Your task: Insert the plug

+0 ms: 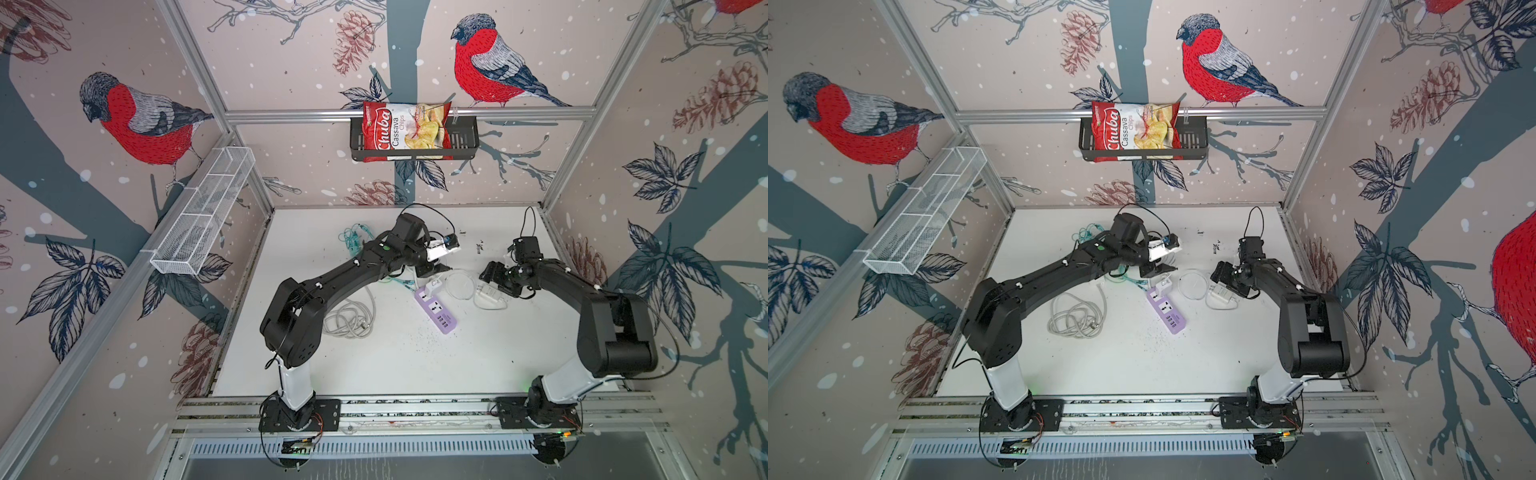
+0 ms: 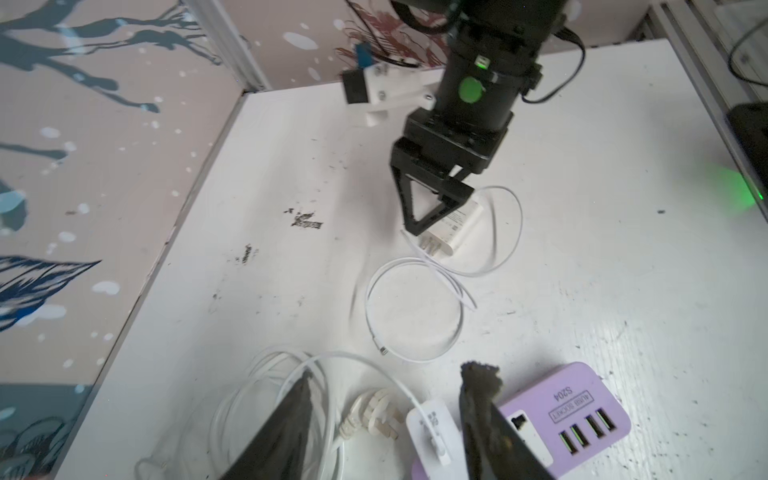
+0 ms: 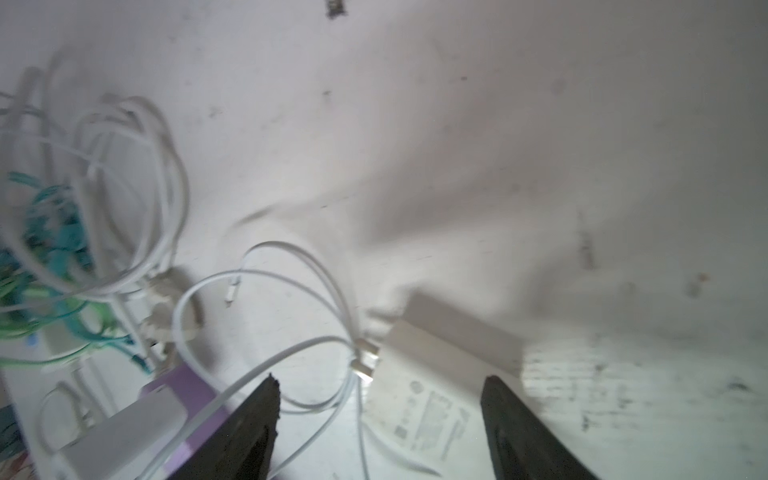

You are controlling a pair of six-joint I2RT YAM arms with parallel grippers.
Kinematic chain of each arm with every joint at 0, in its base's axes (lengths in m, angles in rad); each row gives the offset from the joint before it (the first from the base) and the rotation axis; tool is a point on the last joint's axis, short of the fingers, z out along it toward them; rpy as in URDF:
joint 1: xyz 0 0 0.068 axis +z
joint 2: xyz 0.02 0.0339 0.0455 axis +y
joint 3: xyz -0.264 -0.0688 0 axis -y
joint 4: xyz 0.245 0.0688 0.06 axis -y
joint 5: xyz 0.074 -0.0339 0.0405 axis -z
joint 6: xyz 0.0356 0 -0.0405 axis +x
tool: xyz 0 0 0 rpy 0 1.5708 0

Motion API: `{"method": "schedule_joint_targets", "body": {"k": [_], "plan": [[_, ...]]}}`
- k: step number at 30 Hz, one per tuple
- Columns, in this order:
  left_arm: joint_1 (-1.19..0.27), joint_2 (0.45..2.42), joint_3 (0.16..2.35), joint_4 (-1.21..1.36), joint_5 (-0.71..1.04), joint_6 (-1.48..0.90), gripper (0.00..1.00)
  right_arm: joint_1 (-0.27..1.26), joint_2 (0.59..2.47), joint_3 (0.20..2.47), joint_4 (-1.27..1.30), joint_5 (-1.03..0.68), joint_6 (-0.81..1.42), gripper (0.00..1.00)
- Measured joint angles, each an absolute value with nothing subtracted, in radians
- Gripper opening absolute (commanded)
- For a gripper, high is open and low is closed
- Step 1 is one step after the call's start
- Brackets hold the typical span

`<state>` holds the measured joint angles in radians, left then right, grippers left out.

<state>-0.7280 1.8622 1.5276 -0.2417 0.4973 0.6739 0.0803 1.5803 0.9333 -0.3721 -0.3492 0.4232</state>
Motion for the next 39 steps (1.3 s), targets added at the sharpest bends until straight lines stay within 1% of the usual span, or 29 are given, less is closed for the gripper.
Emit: {"method": "schedule_joint_targets", "body": {"k": [3, 7, 12, 16, 22, 26, 30, 35, 39], "plan": [[-0.769, 1.93, 1.637, -0.298, 0.52, 0.75, 0.57, 0.065, 1.519, 0.9, -0.36, -0.397, 0.452, 0.79], [-0.827, 2.063, 1.815, -0.397, 0.508, 0.854, 0.56, 0.001, 1.446, 0.879, -0.362, -0.383, 0.503, 0.79], [-0.901, 2.255, 2.028, -0.58, 0.442, 0.997, 0.54, -0.204, 1.4, 0.814, -0.353, -0.356, 0.553, 0.79], [-0.911, 2.334, 2.089, -0.633, 0.415, 1.068, 0.54, -0.268, 1.427, 0.787, -0.348, -0.373, 0.554, 0.79], [-0.939, 2.378, 2.069, -0.567, 0.387, 1.138, 0.54, -0.277, 1.438, 0.72, -0.318, -0.407, 0.556, 0.76], [-0.942, 2.387, 2.03, -0.461, 0.38, 1.152, 0.54, -0.271, 1.462, 0.685, -0.302, -0.43, 0.556, 0.74], [-0.944, 2.415, 2.01, -0.346, 0.363, 1.16, 0.54, -0.257, 1.486, 0.668, -0.234, -0.49, 0.558, 0.73], [-0.945, 2.491, 2.067, -0.303, 0.336, 1.189, 0.54, -0.225, 1.503, 0.654, -0.168, -0.532, 0.585, 0.7], [-0.945, 2.54, 2.136, -0.305, 0.332, 1.206, 0.54, -0.207, 1.517, 0.645, -0.124, -0.575, 0.624, 0.7]]}}
